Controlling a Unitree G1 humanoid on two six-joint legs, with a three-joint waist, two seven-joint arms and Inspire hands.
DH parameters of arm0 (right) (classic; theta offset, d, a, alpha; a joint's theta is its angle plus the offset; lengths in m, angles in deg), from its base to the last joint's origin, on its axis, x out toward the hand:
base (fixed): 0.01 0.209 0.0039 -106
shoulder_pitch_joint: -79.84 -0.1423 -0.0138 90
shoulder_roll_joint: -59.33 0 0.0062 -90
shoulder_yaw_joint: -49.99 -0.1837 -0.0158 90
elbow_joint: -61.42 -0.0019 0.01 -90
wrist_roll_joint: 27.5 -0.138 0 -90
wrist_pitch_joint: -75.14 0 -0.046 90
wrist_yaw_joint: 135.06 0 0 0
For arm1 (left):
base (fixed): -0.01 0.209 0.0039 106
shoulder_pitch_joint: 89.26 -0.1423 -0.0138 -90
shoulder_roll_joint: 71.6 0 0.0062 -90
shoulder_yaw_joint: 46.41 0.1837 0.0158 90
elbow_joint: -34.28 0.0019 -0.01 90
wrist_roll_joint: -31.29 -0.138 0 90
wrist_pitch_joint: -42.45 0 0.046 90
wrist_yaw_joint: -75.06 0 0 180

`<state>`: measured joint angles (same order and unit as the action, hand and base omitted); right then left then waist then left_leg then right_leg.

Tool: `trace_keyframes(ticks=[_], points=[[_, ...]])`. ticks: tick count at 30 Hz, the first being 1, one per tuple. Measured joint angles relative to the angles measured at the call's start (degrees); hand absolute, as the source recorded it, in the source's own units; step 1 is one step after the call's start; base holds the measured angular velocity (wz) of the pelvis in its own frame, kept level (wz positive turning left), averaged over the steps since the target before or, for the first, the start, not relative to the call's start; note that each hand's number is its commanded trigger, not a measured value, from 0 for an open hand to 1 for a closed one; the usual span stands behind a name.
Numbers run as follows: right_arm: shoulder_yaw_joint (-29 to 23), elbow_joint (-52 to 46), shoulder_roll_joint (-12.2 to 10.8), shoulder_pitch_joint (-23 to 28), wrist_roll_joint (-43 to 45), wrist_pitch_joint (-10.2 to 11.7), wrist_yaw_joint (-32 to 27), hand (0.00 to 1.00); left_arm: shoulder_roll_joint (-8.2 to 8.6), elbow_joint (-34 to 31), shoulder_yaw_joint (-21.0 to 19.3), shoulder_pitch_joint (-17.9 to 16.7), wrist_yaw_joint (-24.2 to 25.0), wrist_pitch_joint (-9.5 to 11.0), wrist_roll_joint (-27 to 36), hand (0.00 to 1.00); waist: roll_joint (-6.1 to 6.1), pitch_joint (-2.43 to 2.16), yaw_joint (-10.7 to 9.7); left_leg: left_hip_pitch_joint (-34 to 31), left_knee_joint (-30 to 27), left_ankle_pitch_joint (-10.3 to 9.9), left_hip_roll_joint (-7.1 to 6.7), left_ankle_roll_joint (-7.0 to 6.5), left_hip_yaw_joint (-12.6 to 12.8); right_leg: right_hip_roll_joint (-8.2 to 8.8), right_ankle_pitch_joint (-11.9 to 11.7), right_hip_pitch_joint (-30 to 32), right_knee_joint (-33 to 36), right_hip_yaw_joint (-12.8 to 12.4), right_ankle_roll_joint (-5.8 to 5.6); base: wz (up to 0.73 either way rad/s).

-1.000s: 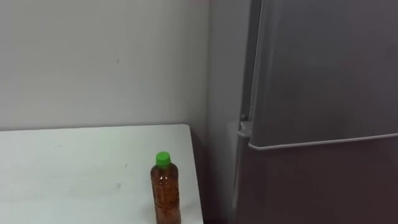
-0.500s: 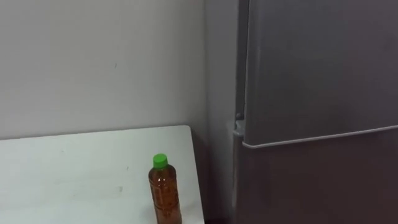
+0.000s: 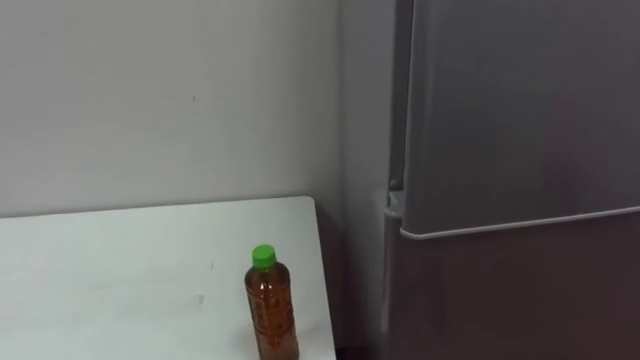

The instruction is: Put the bottle in the upper fridge

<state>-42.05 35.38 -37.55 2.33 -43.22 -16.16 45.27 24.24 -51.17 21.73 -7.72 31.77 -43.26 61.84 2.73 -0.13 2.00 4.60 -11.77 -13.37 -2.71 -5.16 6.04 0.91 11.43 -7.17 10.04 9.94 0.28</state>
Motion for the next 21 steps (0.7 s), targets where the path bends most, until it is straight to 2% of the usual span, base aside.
trace_keyframes(ticks=[4,11,14,17,21], points=[[-0.6,-0.6,-0.3,0.0,0.3,0.0,0.4,0.00,0.00,-9.2,-1.2,0.1,-0.2,0.0,-2.7,0.00,-0.08,0.01,0.0,0.0,0.0,0.0,-0.01,-0.01,0.0,0.00,0.0,0.1,0.1,-0.1,-0.01,0.00],[-0.4,-0.1,-0.3,-0.1,0.3,0.1,0.8,0.00,0.01,-15.7,-0.4,2.5,2.3,0.1,-3.7,0.00,-0.17,0.14,-0.5,-0.1,-0.1,0.0,0.01,0.01,0.0,-0.03,0.0,-0.3,-0.2,0.0,-0.02,0.00],[-0.3,0.4,-0.4,-0.6,0.3,0.0,0.9,0.00,-0.02,-18.8,1.4,2.7,3.0,0.1,-3.7,0.00,-0.35,0.31,-1.7,0.0,-0.1,0.0,-0.02,0.01,-0.2,0.01,0.0,-0.4,-0.1,0.2,-0.03,0.01],[0.2,0.4,-0.4,-1.1,0.3,0.0,0.9,0.00,-0.03,-19.1,4.5,5.3,4.4,0.0,-3.6,0.00,-0.54,0.45,-2.1,0.1,-0.1,0.0,-0.04,0.00,-0.2,0.01,-0.1,-0.6,-0.2,0.2,-0.04,0.00],[0.2,0.4,-0.5,-1.8,0.5,-0.1,1.3,0.00,0.05,-19.0,7.8,8.6,9.7,-0.5,-3.5,0.00,-0.74,0.61,-3.3,0.1,-0.1,0.0,0.02,0.01,-0.1,-0.01,-0.1,-0.6,-0.3,0.1,-0.04,-0.01]])
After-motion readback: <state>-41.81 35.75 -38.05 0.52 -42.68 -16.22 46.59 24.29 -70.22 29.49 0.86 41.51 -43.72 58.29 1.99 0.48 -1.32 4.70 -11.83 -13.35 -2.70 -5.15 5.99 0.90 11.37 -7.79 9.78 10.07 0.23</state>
